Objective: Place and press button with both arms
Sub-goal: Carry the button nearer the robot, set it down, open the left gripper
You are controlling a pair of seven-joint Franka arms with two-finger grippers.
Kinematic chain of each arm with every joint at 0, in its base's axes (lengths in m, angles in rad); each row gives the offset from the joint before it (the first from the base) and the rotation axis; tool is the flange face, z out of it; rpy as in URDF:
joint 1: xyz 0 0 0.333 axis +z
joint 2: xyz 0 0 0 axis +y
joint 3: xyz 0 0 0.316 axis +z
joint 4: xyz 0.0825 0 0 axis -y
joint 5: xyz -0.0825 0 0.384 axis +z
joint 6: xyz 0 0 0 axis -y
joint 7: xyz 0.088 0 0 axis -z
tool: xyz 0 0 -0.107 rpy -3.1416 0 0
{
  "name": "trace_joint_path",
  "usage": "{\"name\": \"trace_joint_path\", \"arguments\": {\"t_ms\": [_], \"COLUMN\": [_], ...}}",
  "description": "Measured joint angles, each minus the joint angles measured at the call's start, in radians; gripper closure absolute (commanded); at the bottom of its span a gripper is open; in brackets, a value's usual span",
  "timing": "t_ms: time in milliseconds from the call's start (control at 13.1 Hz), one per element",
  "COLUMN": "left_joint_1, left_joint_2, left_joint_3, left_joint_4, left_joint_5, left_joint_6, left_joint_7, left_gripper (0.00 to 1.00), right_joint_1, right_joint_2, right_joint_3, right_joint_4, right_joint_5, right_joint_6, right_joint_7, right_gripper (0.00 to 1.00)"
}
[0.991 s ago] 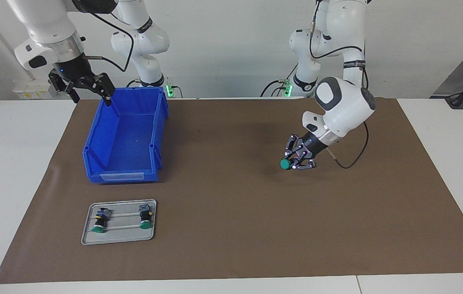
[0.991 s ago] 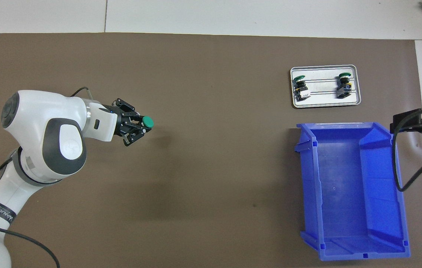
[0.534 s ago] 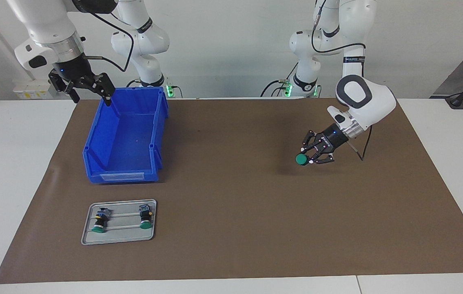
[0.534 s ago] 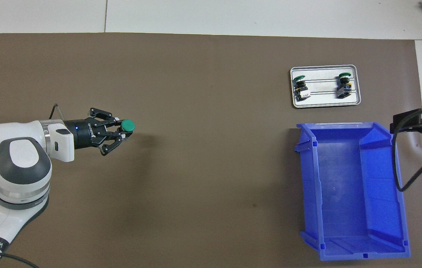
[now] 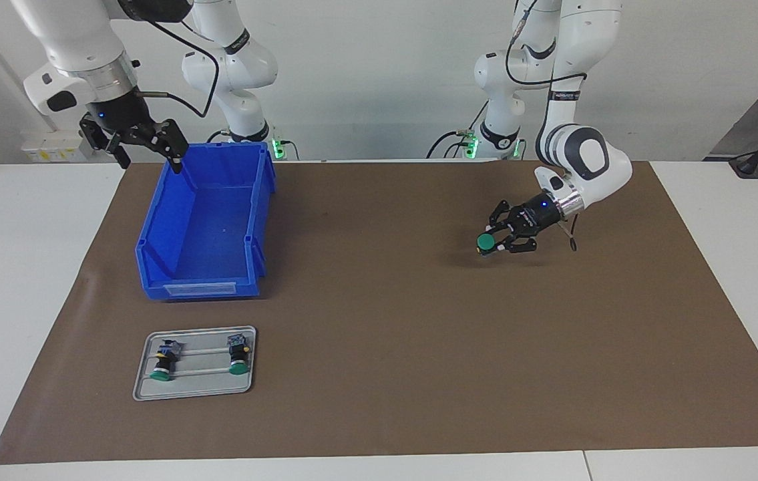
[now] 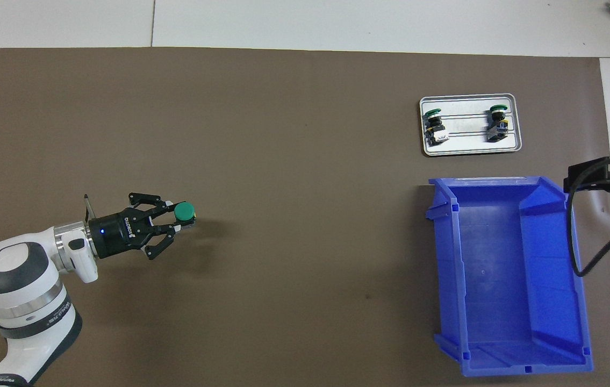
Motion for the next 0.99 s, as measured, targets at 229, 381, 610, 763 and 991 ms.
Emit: {"name": "trace_joint_path", "arguments": {"t_ms": [229, 381, 610, 763, 991], "left_joint_1": [0.072, 0.096, 0.097, 0.097, 0.097], "left_joint_2": [0.059, 0.085, 0.092, 0.092, 0.092], "left_joint_3": [0.000, 0.001, -0.005, -0.005, -0.006], "left_joint_4": [-0.040, -0.058, -0.089, -0.095, -0.095], "left_joint_5": [-0.037, -0.049, -0.071, -0.076, -0.077], "left_joint_6": [-0.131, -0.170, -0.178, -0.178, -0.178], "left_joint_7": [0.144, 0.213, 0.275, 0.285, 0.283], "left_gripper": [1.00, 1.00, 1.00, 1.00, 0.38], "right_joint_1": [0.000, 0.000, 0.000, 0.000, 0.000], "right_joint_2": [0.000, 0.000, 0.000, 0.000, 0.000], "right_joint_3": [0.000, 0.000, 0.000, 0.000, 0.000], "right_joint_4": [0.000, 0.000, 0.000, 0.000, 0.000], "right_joint_5": [0.000, 0.000, 0.000, 0.000, 0.000], "right_joint_6": [0.000, 0.000, 0.000, 0.000, 0.000], "right_joint_7": [0.000, 0.000, 0.000, 0.000, 0.000], "right_gripper": [0.00, 0.00, 0.00, 0.00, 0.00]}}
